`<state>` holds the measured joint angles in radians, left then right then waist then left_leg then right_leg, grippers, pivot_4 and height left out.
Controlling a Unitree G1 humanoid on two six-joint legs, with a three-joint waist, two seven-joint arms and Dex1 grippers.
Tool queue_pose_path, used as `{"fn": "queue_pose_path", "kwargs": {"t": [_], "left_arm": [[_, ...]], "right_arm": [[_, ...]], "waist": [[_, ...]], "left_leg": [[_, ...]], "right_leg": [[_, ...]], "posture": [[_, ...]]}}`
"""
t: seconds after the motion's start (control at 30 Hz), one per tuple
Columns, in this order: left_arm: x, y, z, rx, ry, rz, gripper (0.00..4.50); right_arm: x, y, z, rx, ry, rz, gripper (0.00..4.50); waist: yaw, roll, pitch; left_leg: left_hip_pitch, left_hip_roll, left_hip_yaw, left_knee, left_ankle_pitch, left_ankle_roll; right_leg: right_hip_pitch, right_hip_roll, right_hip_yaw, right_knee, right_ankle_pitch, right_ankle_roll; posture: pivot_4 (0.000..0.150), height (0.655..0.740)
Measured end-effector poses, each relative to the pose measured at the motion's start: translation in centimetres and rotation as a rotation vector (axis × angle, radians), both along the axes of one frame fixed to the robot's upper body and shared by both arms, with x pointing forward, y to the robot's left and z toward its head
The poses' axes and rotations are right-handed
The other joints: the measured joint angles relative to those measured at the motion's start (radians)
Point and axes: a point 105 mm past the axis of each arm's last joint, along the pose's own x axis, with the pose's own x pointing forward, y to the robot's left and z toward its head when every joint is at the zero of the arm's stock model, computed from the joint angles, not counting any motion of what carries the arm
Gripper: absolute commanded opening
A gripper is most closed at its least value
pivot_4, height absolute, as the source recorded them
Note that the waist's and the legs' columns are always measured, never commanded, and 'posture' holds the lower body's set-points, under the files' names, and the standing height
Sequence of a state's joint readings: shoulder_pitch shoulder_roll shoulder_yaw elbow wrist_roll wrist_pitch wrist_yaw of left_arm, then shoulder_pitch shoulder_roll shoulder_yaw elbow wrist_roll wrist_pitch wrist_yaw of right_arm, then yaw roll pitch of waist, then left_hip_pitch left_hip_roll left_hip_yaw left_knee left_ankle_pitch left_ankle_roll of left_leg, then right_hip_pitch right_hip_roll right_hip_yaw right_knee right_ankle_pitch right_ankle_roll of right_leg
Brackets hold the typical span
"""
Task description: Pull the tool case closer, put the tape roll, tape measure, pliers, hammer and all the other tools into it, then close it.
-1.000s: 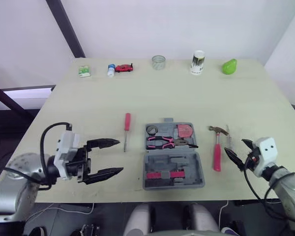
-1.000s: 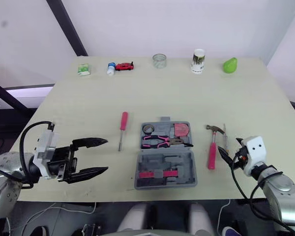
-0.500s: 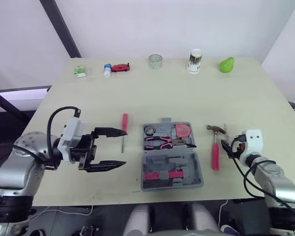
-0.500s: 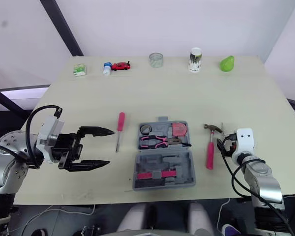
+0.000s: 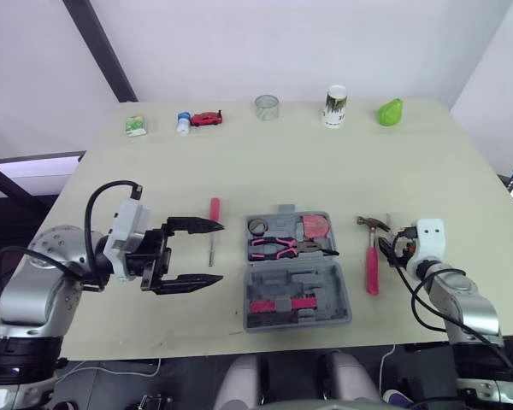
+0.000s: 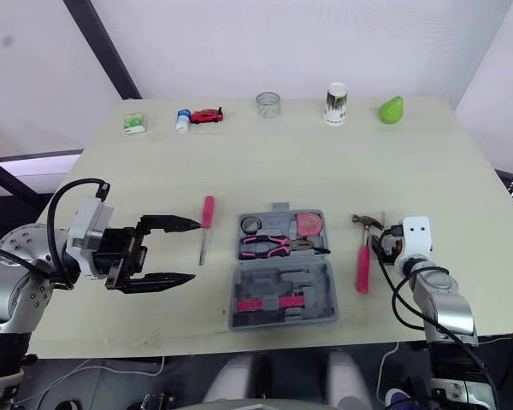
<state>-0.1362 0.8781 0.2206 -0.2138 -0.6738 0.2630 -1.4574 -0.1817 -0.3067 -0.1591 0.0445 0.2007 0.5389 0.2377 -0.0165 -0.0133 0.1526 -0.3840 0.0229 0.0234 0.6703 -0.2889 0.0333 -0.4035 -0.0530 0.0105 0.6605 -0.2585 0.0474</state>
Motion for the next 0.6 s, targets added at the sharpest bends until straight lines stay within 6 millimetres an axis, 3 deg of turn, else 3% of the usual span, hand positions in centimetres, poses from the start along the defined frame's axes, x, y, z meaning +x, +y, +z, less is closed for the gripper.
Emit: {"fn": "queue_pose_path", "kwargs": {"t": [0.03,0.17,0.2,0.43,0.6], "left_arm": [[0.0,0.0,0.0,-0.001,0.001,-0.001,4.5],[-0.1,-0.2,0.1,-0.007,0.006,-0.005,4.5],[-0.1,-0.2,0.1,-0.009,0.006,-0.005,4.5],[0.0,-0.2,0.3,-0.015,0.002,0.001,4.5],[-0.2,-0.4,0.5,-0.029,-0.001,-0.013,4.5]], "right_arm": [[0.0,0.0,-0.2,0.001,0.005,0.001,2.45],[0.0,0.1,-0.4,0.006,0.012,0.003,0.31],[0.0,0.1,-0.4,0.006,0.01,0.003,0.01],[-0.4,0.0,-0.4,0.006,0.0,-0.005,0.03],[-4.6,0.1,-0.9,0.012,0.056,-0.001,0.03]], "waist": [[0.0,0.0,0.0],[0.0,0.0,0.0],[0.0,0.0,0.0],[0.0,0.0,0.0],[0.006,0.0,0.0]], "left_leg": [[0.0,0.0,0.0,0.0,0.0,0.0],[0.0,0.0,0.0,0.0,0.0,0.0],[0.0,0.0,0.0,0.0,0.0,0.0],[0.0,0.0,0.0,0.0,0.0,0.0],[-0.002,0.0,-0.001,0.0,0.0,0.0]], "right_leg": [[0.0,0.0,0.0,0.0,0.0,0.0],[0.0,0.0,0.0,0.0,0.0,0.0],[0.0,0.0,0.0,0.0,0.0,0.0],[0.0,0.0,0.0,0.0,0.0,0.0],[-0.001,0.0,0.001,-0.001,0.0,0.0]], "posture": [[0.15,0.74],[0.15,0.74],[0.15,0.74],[0.15,0.74],[0.15,0.74]]}}
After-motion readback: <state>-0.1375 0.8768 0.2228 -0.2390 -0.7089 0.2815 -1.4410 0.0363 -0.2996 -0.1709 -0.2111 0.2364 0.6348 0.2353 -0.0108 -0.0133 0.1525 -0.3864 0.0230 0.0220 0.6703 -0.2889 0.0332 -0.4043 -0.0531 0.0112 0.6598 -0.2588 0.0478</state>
